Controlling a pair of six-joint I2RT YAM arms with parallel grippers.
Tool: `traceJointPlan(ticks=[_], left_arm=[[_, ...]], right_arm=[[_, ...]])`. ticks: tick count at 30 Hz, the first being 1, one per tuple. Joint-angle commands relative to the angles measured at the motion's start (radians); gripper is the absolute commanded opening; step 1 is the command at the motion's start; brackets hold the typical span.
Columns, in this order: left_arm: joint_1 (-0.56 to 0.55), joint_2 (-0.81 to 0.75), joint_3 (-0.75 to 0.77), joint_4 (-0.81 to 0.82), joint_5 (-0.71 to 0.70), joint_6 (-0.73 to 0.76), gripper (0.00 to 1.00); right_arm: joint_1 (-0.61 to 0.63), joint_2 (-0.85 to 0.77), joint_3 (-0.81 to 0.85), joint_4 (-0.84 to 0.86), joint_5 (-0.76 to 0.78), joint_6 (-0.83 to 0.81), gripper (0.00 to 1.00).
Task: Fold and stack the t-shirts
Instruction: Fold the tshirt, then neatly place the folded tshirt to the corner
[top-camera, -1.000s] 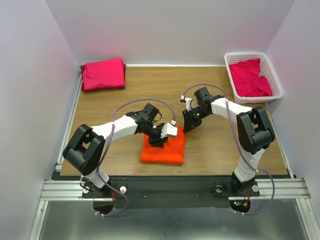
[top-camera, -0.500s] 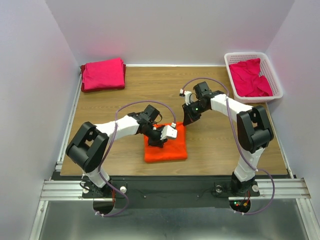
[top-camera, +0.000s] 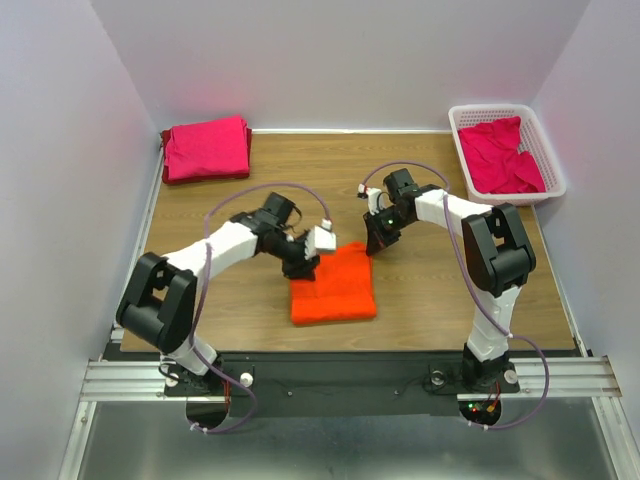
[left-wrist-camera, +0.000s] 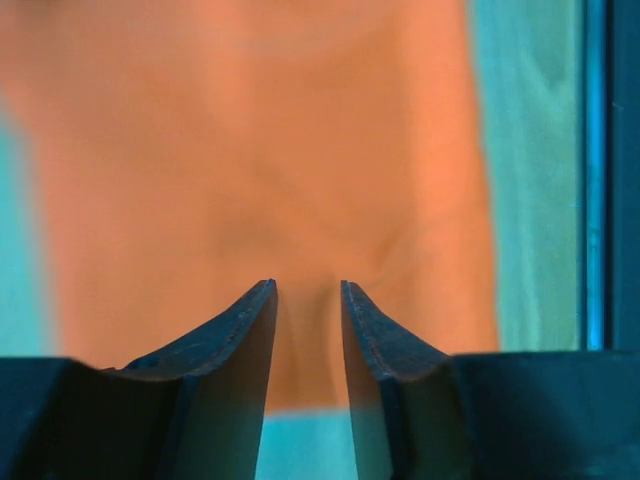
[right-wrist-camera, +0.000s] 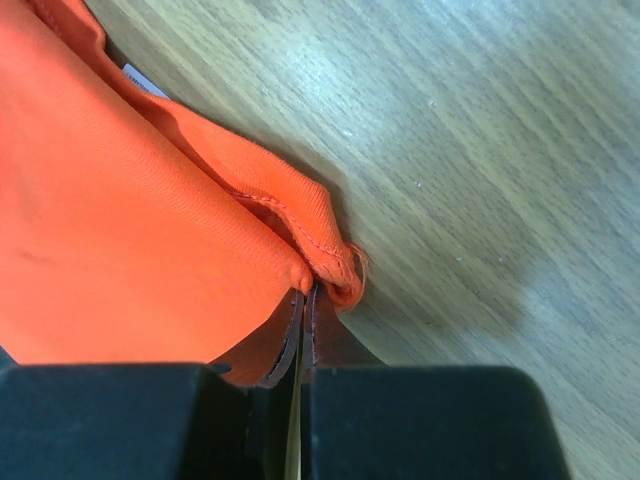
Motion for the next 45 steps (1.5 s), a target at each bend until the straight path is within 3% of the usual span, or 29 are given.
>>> traceJointPlan(ticks=[1, 5, 13, 16, 22, 28, 41, 43, 44, 45], left_arm=[[0.152, -0.082, 0.083, -0.014, 0.062, -0.066, 0.47], [0.215, -0.040, 0.103, 0.006, 0.025, -0.064, 0.48], [0.226, 0.092, 0.133, 0.039, 0.005, -0.070, 0.49], [0.232, 0.125, 0.133, 0.052, -0.009, -0.061, 0.45], [0.288, 0.129, 0.167, 0.055, 0.017, -0.070, 0.00], [0.327, 0.153, 0.192, 0.076, 0.028, -0.090, 0.00], [0.400, 0.356, 0.342, 0.177, -0.006, -0.187, 0.00], [0.414, 0.359, 0.383, 0.176, 0.000, -0.215, 0.09], [0.428, 0.351, 0.397, 0.176, 0.010, -0.245, 0.25], [0.434, 0.342, 0.411, 0.173, 0.020, -0.262, 0.30]], right_arm=[[-0.006, -0.006, -0.005, 0.045, 0.037, -0.016, 0.01], [-0.006, -0.007, -0.001, 0.044, 0.034, -0.014, 0.01], [-0.004, -0.009, 0.012, 0.044, 0.024, -0.002, 0.01], [-0.006, -0.017, 0.015, 0.044, 0.017, -0.003, 0.00], [-0.006, -0.056, 0.018, 0.044, -0.003, -0.005, 0.00], [-0.006, -0.089, 0.035, 0.090, -0.005, 0.004, 0.01], [-0.012, 0.066, 0.111, 0.251, 0.133, 0.015, 0.01], [-0.018, 0.063, 0.156, 0.271, 0.172, 0.027, 0.04], [-0.023, 0.063, 0.176, 0.271, 0.196, 0.033, 0.17], [-0.026, 0.059, 0.196, 0.268, 0.205, 0.038, 0.26]])
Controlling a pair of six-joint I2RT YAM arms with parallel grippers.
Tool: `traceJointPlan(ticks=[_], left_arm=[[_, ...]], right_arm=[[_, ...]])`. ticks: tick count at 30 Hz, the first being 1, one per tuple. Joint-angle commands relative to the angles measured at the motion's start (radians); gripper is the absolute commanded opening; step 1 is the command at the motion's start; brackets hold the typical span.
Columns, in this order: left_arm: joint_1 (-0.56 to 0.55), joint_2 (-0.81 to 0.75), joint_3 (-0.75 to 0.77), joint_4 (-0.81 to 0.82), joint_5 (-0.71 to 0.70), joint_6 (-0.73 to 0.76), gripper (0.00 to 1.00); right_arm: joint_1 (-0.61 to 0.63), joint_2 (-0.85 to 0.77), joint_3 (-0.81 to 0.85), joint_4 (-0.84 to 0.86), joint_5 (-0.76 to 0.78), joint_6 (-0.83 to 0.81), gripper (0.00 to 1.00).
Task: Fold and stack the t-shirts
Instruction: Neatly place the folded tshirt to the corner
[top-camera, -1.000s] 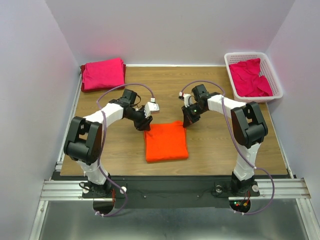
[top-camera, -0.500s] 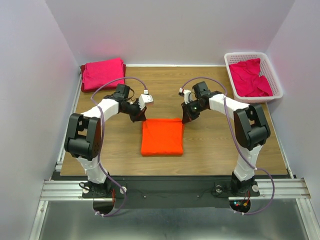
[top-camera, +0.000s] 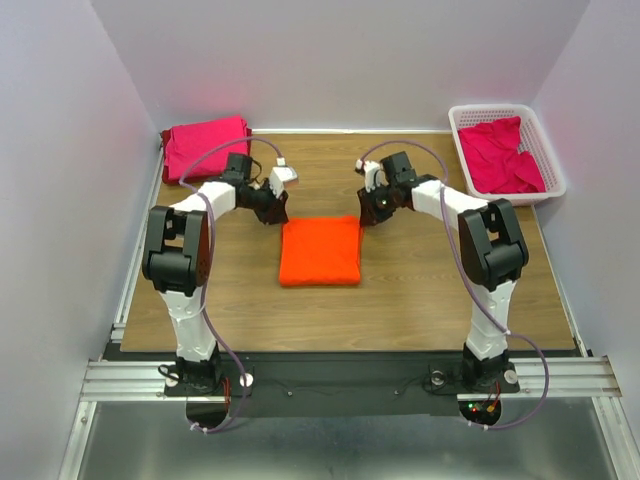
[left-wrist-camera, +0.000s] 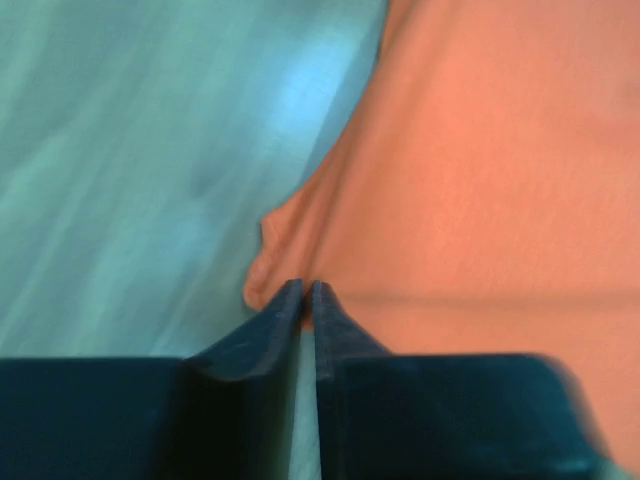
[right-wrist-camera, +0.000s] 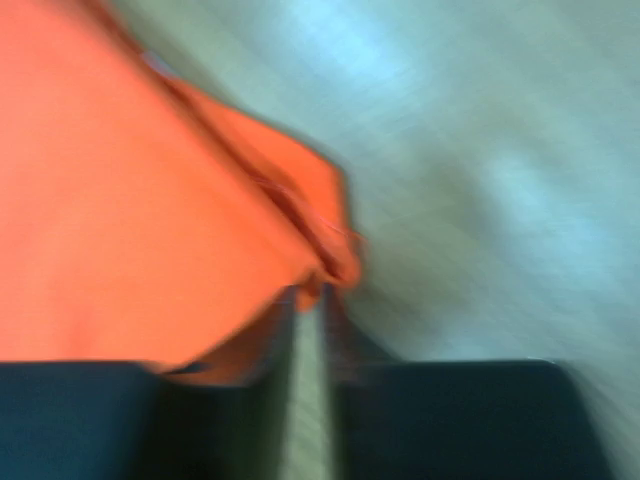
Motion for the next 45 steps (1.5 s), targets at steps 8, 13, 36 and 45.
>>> traceJointPlan(ticks=[8, 13, 36, 45], left_arm=[[0.072, -0.209, -0.039, 0.322, 0.181, -0.530, 0.47], [0.031, -0.188, -0.213, 0.630, 0.255, -0.857, 0.47], [0.071, -0.180, -0.270, 0.631, 0.315, -0.970, 0.44], [0.028, -0.061, -0.443, 0.717, 0.306, -1.041, 0.43]], right_arm=[[-0.024, -0.125, 0.120, 0.117, -0.065, 0.245, 0.49], [-0.004, -0.050, 0.026, 0.269, -0.335, 0.540, 0.43], [-0.018, -0.105, -0.062, 0.329, -0.373, 0.617, 0.40], [0.034, -0.018, -0.219, 0.366, -0.360, 0.588, 0.39]])
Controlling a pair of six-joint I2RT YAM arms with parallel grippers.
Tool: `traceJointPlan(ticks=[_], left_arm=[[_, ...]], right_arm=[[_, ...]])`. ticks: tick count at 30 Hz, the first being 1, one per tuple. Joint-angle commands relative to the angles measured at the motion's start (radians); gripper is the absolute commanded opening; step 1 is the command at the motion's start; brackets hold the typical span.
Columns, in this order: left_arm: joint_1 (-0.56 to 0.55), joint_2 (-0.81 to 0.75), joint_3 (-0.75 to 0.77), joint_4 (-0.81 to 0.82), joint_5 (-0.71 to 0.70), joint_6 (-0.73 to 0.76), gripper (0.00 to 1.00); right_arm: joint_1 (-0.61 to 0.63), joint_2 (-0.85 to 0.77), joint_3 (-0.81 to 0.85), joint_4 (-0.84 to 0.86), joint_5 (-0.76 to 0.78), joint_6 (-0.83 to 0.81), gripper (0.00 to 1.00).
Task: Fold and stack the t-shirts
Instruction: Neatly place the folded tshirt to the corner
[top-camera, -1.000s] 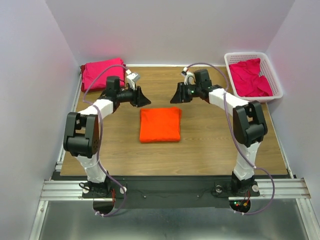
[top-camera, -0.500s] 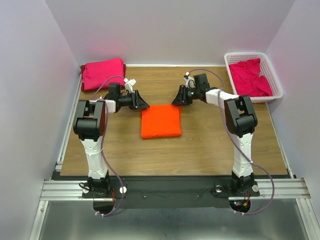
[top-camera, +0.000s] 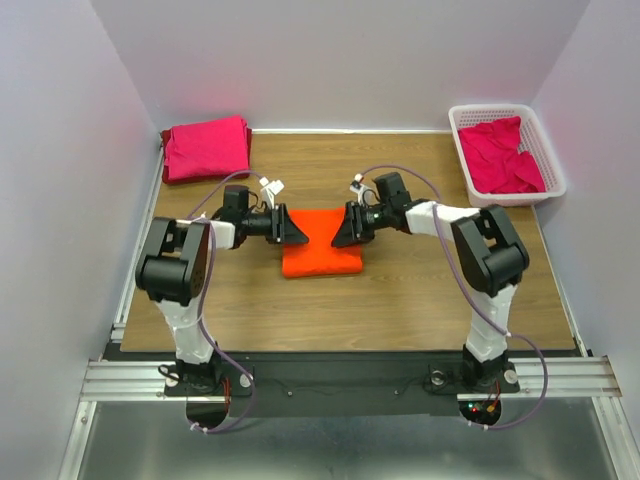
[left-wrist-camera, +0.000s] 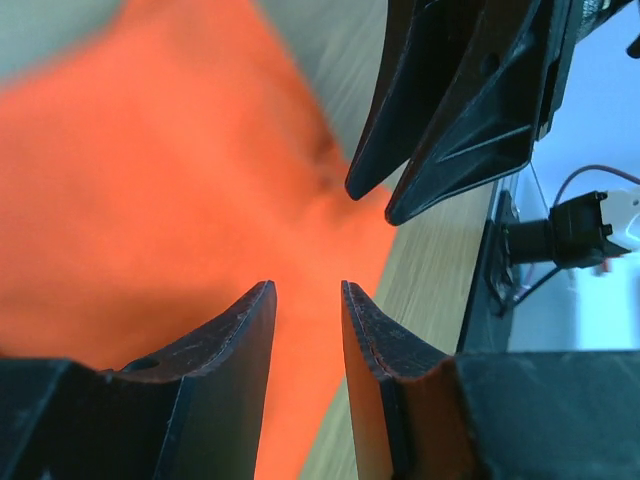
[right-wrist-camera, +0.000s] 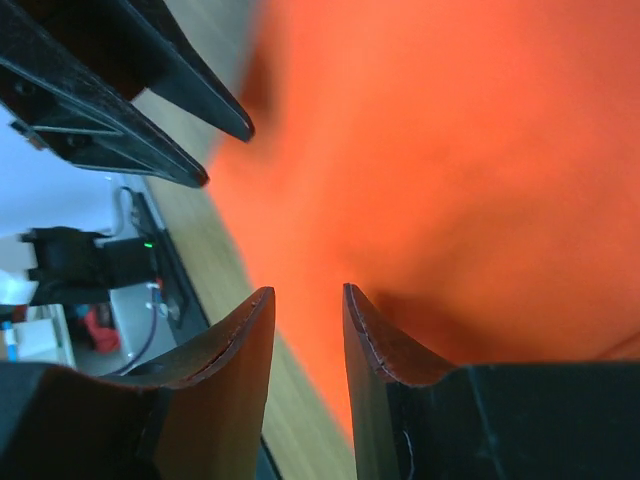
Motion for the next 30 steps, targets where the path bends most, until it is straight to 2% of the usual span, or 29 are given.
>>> traceJointPlan(ticks=[1, 5, 9, 11, 16, 20, 24, 25, 27, 30], left_arm=[[0.025, 0.100, -0.029, 0.025, -0.002, -0.022, 0.43], [0.080, 0.157, 0.012, 0.011, -0.022, 0.010, 0.43], [0.123, 0.119, 0.055, -0.099, 0.016, 0.128, 0.42], [0.115, 0.016, 0.048, -0.156, 0.067, 0.175, 0.42], [0.065, -0.110, -0.021, -0.190, 0.142, 0.172, 0.42], [-0.017, -0.148, -0.081, -0.137, 0.147, 0.122, 0.42], [-0.057, -0.096, -0.158, -0.029, 0.108, 0.033, 0.42], [-0.052, -0.038, -0.162, -0.026, 0.099, 0.027, 0.42], [-0.038, 0.057, -0.159, -0.056, 0.069, 0.051, 0.41], [0.011, 0.173, -0.103, -0.194, 0.030, 0.128, 0.41]], right_arm=[[-0.033, 0.106, -0.010, 0.018, 0.029, -0.041, 0.39], [-0.086, 0.131, 0.026, 0.010, 0.046, -0.076, 0.38], [-0.094, 0.031, 0.036, -0.025, 0.022, -0.099, 0.38], [-0.093, -0.038, 0.040, -0.025, -0.021, -0.070, 0.38], [-0.048, -0.118, -0.004, -0.022, -0.096, 0.010, 0.38], [-0.018, -0.077, -0.050, -0.018, -0.121, 0.022, 0.38], [-0.013, 0.014, -0.076, -0.018, -0.121, -0.007, 0.37], [-0.016, 0.034, -0.079, -0.016, -0.116, -0.031, 0.36], [-0.031, 0.075, -0.098, -0.019, -0.089, -0.059, 0.35], [-0.067, 0.117, -0.111, -0.030, -0.049, -0.110, 0.35]])
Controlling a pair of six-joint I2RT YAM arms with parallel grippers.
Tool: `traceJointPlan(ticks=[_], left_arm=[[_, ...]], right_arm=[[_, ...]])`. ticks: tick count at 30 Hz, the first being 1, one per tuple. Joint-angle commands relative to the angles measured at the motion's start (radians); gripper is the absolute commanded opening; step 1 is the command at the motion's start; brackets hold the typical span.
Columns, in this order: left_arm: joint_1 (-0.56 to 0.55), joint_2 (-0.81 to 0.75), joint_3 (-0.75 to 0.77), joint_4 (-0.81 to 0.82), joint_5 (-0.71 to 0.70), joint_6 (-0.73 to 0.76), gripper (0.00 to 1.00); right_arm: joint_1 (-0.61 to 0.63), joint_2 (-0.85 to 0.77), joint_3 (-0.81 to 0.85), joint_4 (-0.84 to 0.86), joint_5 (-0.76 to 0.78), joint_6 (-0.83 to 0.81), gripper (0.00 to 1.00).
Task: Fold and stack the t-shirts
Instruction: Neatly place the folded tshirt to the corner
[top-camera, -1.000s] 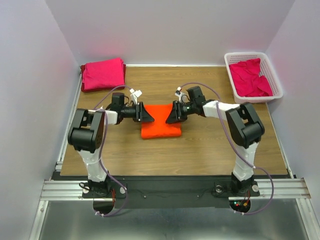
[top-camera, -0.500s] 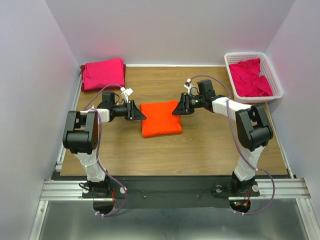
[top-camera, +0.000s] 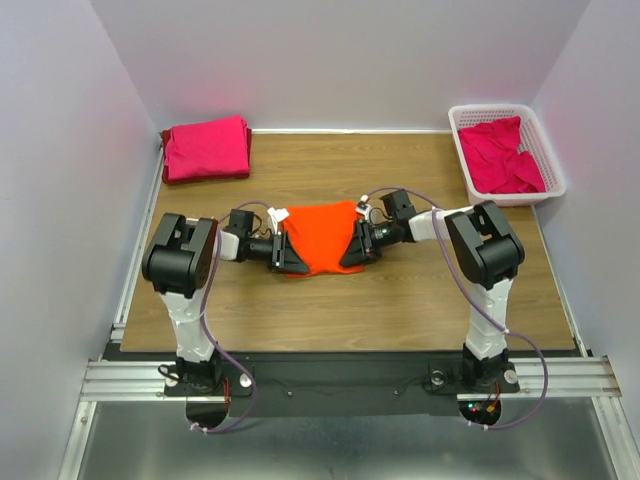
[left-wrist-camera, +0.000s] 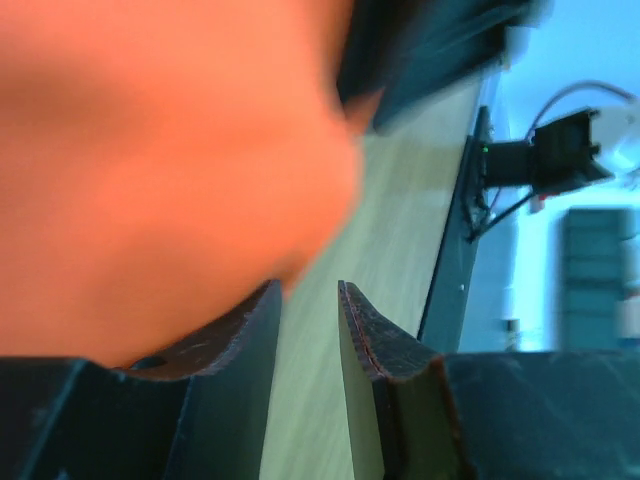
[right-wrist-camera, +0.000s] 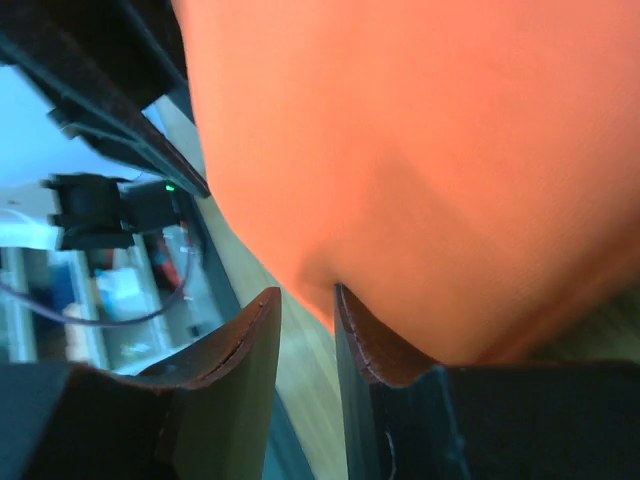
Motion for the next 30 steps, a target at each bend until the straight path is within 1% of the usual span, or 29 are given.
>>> traceJointPlan(ticks=[1, 2, 4, 5, 6, 7, 8, 9, 10, 12, 14, 15, 16, 17, 18, 19, 20, 21, 22, 23, 24, 26, 27, 30], left_arm=[[0.072, 0.127, 0.046, -0.121, -0.048, 0.061, 0.41], [0.097, 0.132, 0.070, -0.170, -0.090, 0.085, 0.41], [0.115, 0.109, 0.086, -0.196, -0.082, 0.110, 0.41], [0.126, 0.090, 0.104, -0.246, -0.081, 0.130, 0.42], [0.129, 0.042, 0.110, -0.273, -0.076, 0.160, 0.42], [0.132, 0.014, 0.116, -0.305, -0.072, 0.240, 0.43], [0.138, -0.017, 0.130, -0.378, -0.068, 0.289, 0.43], [0.144, -0.046, 0.138, -0.412, -0.058, 0.327, 0.45], [0.167, -0.106, 0.144, -0.442, -0.044, 0.358, 0.45], [0.192, -0.167, 0.153, -0.485, -0.021, 0.395, 0.47], [0.241, -0.262, 0.147, -0.467, -0.044, 0.377, 0.48], [0.281, -0.325, 0.137, -0.439, -0.055, 0.340, 0.49], [0.302, -0.354, 0.123, -0.405, -0.067, 0.302, 0.50], [0.327, -0.405, 0.095, -0.344, -0.082, 0.230, 0.59], [0.344, -0.425, 0.087, -0.327, -0.100, 0.207, 0.67], [0.357, -0.442, 0.084, -0.327, -0.120, 0.207, 0.70], [0.386, -0.459, 0.090, -0.327, -0.152, 0.207, 0.71], [0.397, -0.485, 0.094, -0.327, -0.168, 0.181, 0.77], [0.410, -0.496, 0.097, -0.328, -0.195, 0.164, 0.86], [0.416, -0.502, 0.110, -0.330, -0.282, 0.145, 0.87], [0.423, -0.497, 0.129, -0.354, -0.315, 0.150, 0.88], [0.433, -0.482, 0.176, -0.428, -0.375, 0.158, 0.88], [0.437, -0.476, 0.185, -0.439, -0.398, 0.150, 0.89], [0.440, -0.461, 0.189, -0.457, -0.441, 0.142, 0.89]], right_arm=[[-0.052, 0.027, -0.010, -0.017, 0.063, -0.094, 0.34], [-0.062, 0.019, -0.010, -0.035, 0.098, -0.123, 0.35], [-0.066, -0.005, 0.003, -0.058, 0.120, -0.147, 0.34], [-0.066, -0.022, 0.013, -0.083, 0.128, -0.164, 0.34], [-0.066, -0.062, 0.019, -0.089, 0.126, -0.163, 0.34], [-0.064, -0.084, 0.026, -0.097, 0.122, -0.160, 0.34], [-0.058, -0.105, 0.048, -0.114, 0.113, -0.155, 0.34], [-0.050, -0.130, 0.057, -0.123, 0.111, -0.157, 0.34], [-0.041, -0.154, 0.068, -0.129, 0.114, -0.163, 0.34], [0.002, -0.225, 0.083, -0.137, 0.151, -0.189, 0.36], [0.065, -0.266, 0.112, -0.144, 0.241, -0.241, 0.38], [0.088, -0.271, 0.123, -0.149, 0.284, -0.265, 0.41], [0.114, -0.272, 0.137, -0.155, 0.328, -0.296, 0.42], [0.167, -0.265, 0.173, -0.172, 0.421, -0.356, 0.44], [0.196, -0.253, 0.192, -0.184, 0.468, -0.387, 0.44], [0.226, -0.243, 0.218, -0.195, 0.520, -0.407, 0.47], [0.259, -0.231, 0.238, -0.209, 0.622, -0.483, 0.48], [0.319, -0.202, 0.281, -0.212, 0.667, -0.505, 0.48], [0.342, -0.188, 0.301, -0.212, 0.698, -0.534, 0.49], [0.365, -0.168, 0.321, -0.212, 0.755, -0.545, 0.49], [0.408, -0.132, 0.365, -0.212, 0.781, -0.554, 0.49], [0.445, -0.096, 0.402, -0.210, 0.852, -0.585, 0.50], [0.479, -0.079, 0.417, -0.210, 0.875, -0.594, 0.50], [0.528, -0.020, 0.459, -0.212, 0.919, -0.609, 0.50]])
